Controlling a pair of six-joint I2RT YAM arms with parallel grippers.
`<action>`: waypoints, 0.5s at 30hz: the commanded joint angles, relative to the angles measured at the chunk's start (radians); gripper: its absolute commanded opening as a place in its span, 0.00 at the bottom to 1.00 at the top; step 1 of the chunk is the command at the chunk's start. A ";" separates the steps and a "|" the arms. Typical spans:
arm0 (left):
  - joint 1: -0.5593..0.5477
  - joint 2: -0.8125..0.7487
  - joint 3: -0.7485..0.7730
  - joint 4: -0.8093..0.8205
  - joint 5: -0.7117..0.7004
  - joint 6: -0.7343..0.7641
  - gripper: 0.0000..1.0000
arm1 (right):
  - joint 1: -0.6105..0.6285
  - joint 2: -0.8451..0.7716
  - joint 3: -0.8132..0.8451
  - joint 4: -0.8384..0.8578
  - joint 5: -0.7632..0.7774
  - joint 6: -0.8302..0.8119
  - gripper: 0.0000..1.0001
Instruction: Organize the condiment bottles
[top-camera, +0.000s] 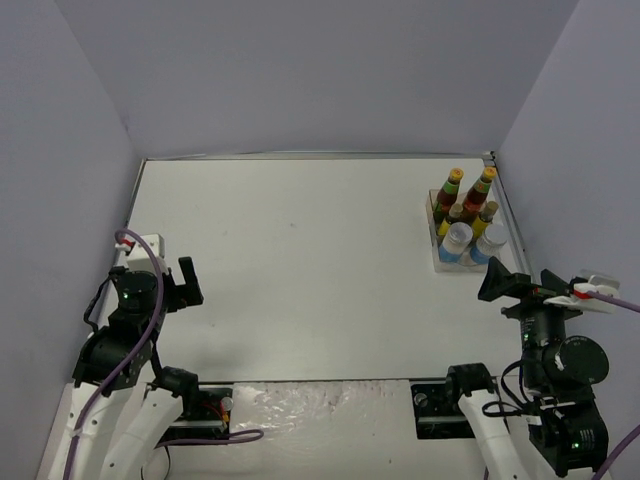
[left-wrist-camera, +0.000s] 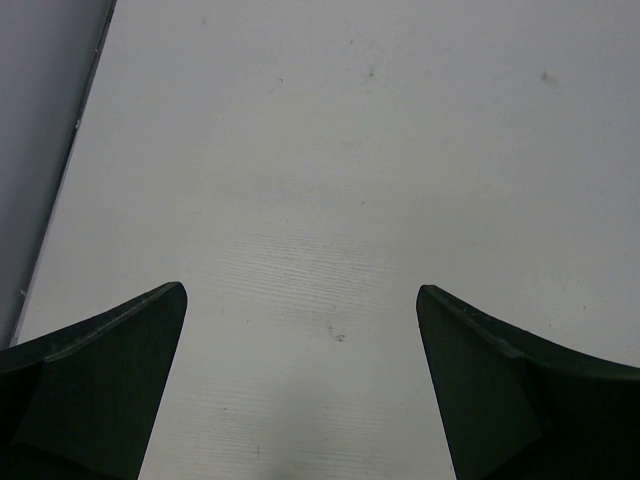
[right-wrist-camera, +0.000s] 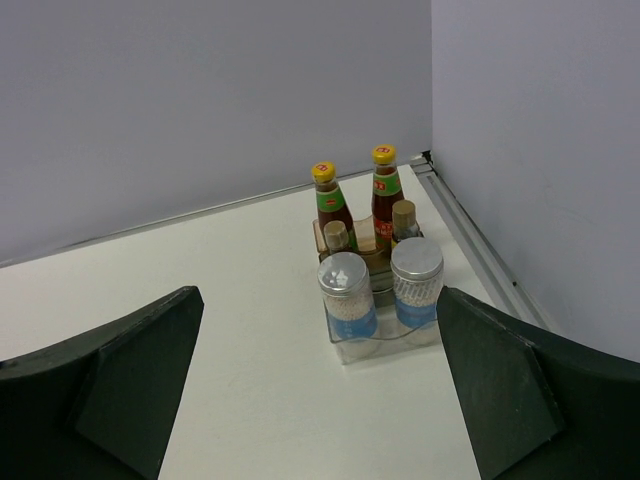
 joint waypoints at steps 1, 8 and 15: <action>0.006 -0.029 0.020 0.040 -0.033 0.011 0.97 | 0.057 0.000 0.058 0.011 0.087 -0.007 1.00; 0.006 -0.056 0.016 0.020 -0.069 -0.025 0.97 | 0.115 -0.002 0.120 -0.046 0.154 -0.016 1.00; 0.006 -0.080 0.007 0.029 -0.078 -0.027 0.97 | 0.153 -0.062 0.101 -0.083 0.188 -0.013 1.00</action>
